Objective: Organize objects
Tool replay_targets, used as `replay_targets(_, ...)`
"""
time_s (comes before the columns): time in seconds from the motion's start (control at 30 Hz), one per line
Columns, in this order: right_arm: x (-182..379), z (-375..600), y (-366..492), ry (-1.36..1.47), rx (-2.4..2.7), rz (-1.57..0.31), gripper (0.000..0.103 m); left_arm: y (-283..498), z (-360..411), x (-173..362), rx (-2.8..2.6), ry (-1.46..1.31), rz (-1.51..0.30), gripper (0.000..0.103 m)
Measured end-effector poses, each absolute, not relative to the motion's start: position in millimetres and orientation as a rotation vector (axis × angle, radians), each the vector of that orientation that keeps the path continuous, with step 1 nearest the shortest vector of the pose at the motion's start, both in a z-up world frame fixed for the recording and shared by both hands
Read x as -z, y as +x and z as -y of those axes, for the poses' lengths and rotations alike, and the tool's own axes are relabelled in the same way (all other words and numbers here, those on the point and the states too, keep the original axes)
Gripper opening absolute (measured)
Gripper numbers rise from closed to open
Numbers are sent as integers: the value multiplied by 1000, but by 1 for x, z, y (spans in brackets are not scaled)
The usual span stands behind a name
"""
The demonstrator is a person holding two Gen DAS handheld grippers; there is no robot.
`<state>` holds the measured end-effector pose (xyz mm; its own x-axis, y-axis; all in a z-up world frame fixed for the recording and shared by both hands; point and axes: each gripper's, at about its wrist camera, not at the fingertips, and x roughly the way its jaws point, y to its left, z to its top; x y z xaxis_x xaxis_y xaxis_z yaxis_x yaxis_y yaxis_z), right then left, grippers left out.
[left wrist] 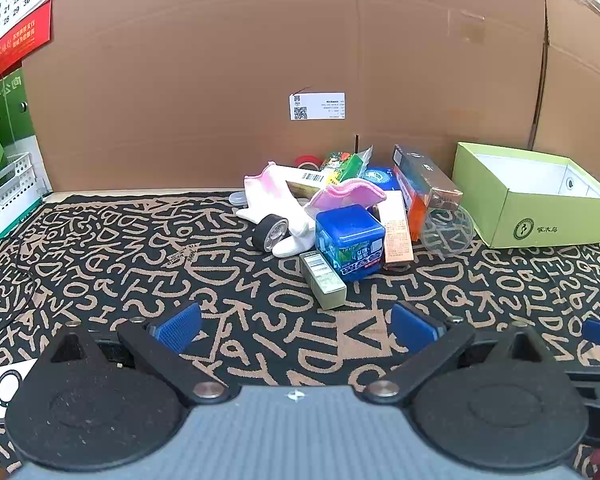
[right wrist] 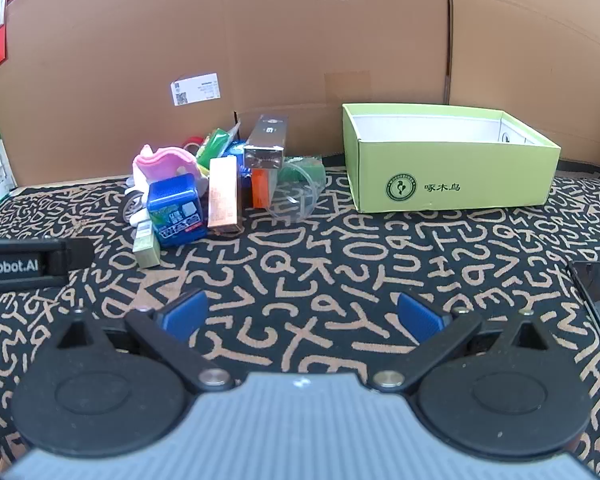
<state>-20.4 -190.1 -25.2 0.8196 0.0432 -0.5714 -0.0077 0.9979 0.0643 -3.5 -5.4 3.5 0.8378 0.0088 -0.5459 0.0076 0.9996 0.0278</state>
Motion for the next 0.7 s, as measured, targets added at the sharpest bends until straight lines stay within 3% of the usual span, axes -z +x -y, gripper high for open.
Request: replay_targets(0.7, 28, 189, -18, 64, -34, -620, 103, -4, 9, -4, -1, 28, -580, 103)
